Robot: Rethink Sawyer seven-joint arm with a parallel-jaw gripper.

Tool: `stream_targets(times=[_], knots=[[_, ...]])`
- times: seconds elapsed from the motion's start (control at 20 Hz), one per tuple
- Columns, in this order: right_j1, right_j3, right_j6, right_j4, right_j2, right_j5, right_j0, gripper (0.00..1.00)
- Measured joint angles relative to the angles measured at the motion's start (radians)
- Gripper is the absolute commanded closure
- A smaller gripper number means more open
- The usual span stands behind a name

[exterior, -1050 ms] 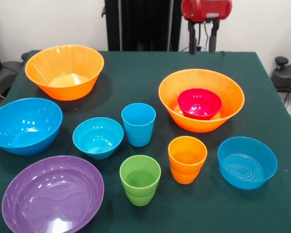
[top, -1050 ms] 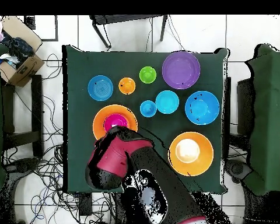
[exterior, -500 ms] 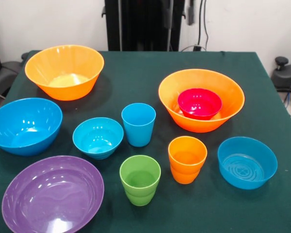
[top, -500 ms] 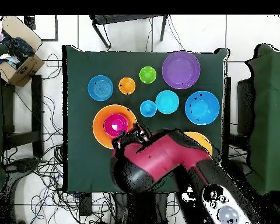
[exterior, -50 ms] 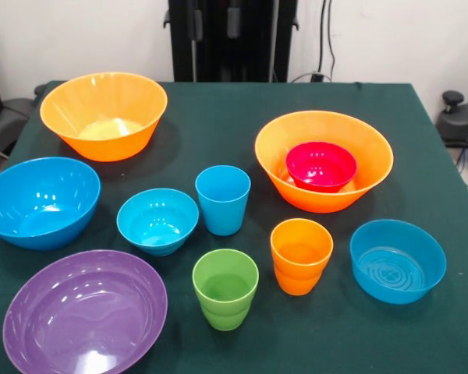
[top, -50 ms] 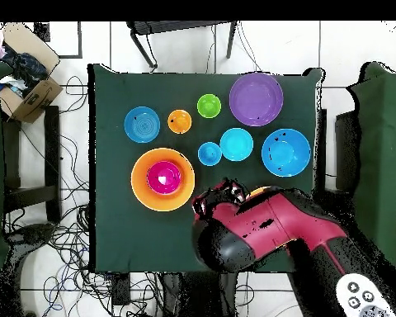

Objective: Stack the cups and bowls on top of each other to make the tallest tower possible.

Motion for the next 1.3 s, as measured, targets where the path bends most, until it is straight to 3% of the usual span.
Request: stream_targets(times=[0.55, 1.3], knots=[[0.052, -0.083, 0.000, -0.101, 0.000, 0.000, -0.082, 0.00], [0.150, -0.160, -0.008, -0.185, 0.000, 0.011, -0.119, 0.00]])
